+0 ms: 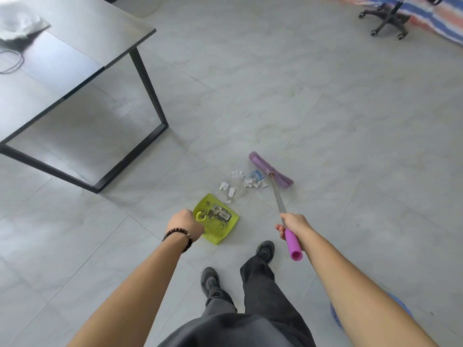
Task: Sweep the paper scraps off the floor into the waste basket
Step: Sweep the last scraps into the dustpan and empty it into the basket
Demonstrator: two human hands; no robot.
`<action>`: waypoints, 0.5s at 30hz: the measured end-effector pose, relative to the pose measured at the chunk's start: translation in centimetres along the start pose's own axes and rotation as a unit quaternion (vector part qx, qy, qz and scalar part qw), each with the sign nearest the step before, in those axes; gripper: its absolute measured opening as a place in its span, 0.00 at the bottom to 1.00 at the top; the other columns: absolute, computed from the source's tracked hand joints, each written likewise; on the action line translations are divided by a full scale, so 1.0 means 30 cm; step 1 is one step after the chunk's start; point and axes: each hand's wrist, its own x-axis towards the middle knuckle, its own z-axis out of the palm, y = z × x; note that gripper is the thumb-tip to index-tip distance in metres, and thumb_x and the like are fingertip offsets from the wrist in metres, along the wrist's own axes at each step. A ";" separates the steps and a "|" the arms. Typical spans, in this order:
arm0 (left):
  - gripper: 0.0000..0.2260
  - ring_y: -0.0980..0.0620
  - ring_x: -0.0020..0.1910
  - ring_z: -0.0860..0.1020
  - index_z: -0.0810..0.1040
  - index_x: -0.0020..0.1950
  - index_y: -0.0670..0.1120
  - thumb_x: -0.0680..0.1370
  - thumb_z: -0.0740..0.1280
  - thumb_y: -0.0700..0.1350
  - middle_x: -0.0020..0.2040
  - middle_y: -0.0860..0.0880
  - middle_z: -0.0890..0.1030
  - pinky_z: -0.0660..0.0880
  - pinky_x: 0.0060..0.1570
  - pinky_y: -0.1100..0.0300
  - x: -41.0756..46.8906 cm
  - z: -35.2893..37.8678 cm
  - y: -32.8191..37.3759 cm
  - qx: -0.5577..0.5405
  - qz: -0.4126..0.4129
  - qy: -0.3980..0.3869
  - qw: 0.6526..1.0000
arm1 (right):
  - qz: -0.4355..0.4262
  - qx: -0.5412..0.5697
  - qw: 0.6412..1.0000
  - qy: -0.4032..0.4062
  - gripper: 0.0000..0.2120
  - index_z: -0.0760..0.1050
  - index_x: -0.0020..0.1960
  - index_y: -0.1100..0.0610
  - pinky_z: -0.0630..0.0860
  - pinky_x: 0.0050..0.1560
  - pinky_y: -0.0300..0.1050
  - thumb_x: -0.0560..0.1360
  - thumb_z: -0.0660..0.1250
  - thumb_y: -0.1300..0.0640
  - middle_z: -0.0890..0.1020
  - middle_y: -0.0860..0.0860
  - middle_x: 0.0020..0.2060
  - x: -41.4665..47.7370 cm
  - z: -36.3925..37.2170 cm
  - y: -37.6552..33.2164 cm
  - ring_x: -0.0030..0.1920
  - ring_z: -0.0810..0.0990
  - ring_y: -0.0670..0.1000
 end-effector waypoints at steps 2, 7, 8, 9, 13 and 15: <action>0.02 0.45 0.35 0.76 0.72 0.39 0.42 0.70 0.62 0.37 0.40 0.43 0.81 0.68 0.28 0.61 0.021 -0.005 0.035 0.005 -0.007 0.009 1.000 | 0.041 0.010 0.999 -0.014 0.06 0.69 0.54 0.62 0.73 0.22 0.38 0.80 0.60 0.60 0.81 0.63 0.41 0.047 0.001 0.004 0.24 0.71 0.49; 0.07 0.48 0.28 0.68 0.68 0.34 0.43 0.71 0.64 0.38 0.31 0.46 0.73 0.63 0.25 0.62 0.049 0.009 0.058 0.012 -0.015 0.030 0.999 | 0.067 -0.042 0.997 0.001 0.06 0.70 0.44 0.62 0.68 0.20 0.37 0.78 0.56 0.63 0.72 0.56 0.29 0.164 0.022 -0.015 0.24 0.68 0.51; 0.08 0.48 0.27 0.67 0.68 0.33 0.43 0.71 0.64 0.39 0.30 0.47 0.71 0.62 0.25 0.62 0.050 0.013 0.061 0.013 -0.016 0.034 0.999 | 0.051 -0.072 0.996 0.022 0.07 0.71 0.44 0.63 0.67 0.21 0.38 0.76 0.55 0.64 0.72 0.56 0.26 0.181 0.028 -0.030 0.23 0.68 0.52; 0.09 0.49 0.27 0.65 0.67 0.32 0.43 0.71 0.64 0.39 0.29 0.47 0.69 0.61 0.25 0.62 0.051 0.016 0.062 0.014 -0.016 0.036 0.999 | 0.030 -0.107 0.993 0.039 0.08 0.72 0.46 0.64 0.68 0.24 0.41 0.75 0.54 0.65 0.73 0.57 0.24 0.202 0.038 -0.045 0.22 0.69 0.53; 0.10 0.49 0.27 0.64 0.66 0.32 0.43 0.72 0.65 0.40 0.29 0.47 0.68 0.59 0.25 0.62 0.057 0.045 0.068 0.017 -0.018 0.044 0.999 | -0.013 -0.202 0.979 0.037 0.14 0.74 0.54 0.69 0.75 0.37 0.49 0.73 0.55 0.67 0.76 0.58 0.20 0.256 0.095 -0.108 0.30 0.76 0.59; 0.08 0.48 0.27 0.64 0.67 0.32 0.43 0.70 0.64 0.38 0.29 0.47 0.68 0.59 0.25 0.63 0.060 0.062 0.079 0.020 -0.021 0.049 0.998 | -0.024 -0.259 0.965 0.019 0.12 0.73 0.54 0.67 0.78 0.42 0.51 0.74 0.55 0.67 0.77 0.57 0.24 0.254 0.129 -0.127 0.33 0.77 0.59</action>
